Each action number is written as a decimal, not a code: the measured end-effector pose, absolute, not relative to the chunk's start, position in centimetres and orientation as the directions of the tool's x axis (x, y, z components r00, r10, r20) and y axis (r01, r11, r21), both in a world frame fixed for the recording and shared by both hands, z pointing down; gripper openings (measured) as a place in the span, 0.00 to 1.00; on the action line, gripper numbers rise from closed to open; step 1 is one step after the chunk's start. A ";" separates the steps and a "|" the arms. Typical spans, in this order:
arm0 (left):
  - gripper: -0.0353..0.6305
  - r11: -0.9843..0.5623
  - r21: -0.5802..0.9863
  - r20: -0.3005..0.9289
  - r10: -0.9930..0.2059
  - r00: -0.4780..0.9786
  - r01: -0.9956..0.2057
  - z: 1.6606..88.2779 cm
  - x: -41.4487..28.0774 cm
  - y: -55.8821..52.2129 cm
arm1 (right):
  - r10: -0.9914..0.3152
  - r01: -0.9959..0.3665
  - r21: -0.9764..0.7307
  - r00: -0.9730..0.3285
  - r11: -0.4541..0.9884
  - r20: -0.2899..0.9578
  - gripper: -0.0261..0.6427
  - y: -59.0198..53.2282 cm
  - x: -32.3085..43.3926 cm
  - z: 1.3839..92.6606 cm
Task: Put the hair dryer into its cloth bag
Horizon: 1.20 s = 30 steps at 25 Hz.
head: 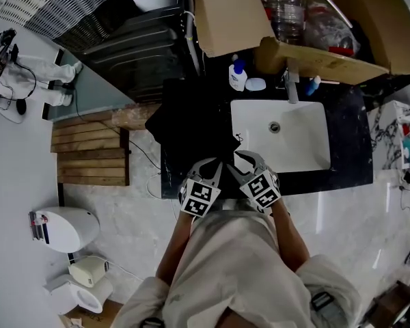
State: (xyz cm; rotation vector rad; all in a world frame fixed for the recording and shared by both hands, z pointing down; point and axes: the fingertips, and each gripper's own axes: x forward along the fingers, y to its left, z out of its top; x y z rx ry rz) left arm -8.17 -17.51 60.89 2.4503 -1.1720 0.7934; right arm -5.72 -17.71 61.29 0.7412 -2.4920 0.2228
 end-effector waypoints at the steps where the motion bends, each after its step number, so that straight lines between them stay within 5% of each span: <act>1: 0.07 -0.615 0.039 0.596 -0.618 0.512 -0.788 60.8 -8.2 -17.6 | -0.474 -0.564 -0.017 -0.709 0.826 0.522 0.28 -17.7 -5.4 61.0; 10: 0.07 -0.585 0.066 0.533 -0.664 0.524 -0.808 58.9 -8.2 -18.4 | -0.547 -0.627 -0.045 -0.710 0.778 0.443 0.28 -18.3 -3.8 57.8; 13: 0.19 -0.579 0.067 0.529 -0.670 0.521 -0.813 58.7 -8.4 -18.6 | -0.560 -0.637 -0.060 -0.716 0.769 0.417 0.28 -18.4 -3.6 57.2; 30: 0.19 -0.552 0.072 0.523 -0.689 0.502 -0.831 58.7 -9.4 -19.5 | -0.567 -0.641 -0.064 -0.717 0.765 0.406 0.26 -18.8 -3.9 57.0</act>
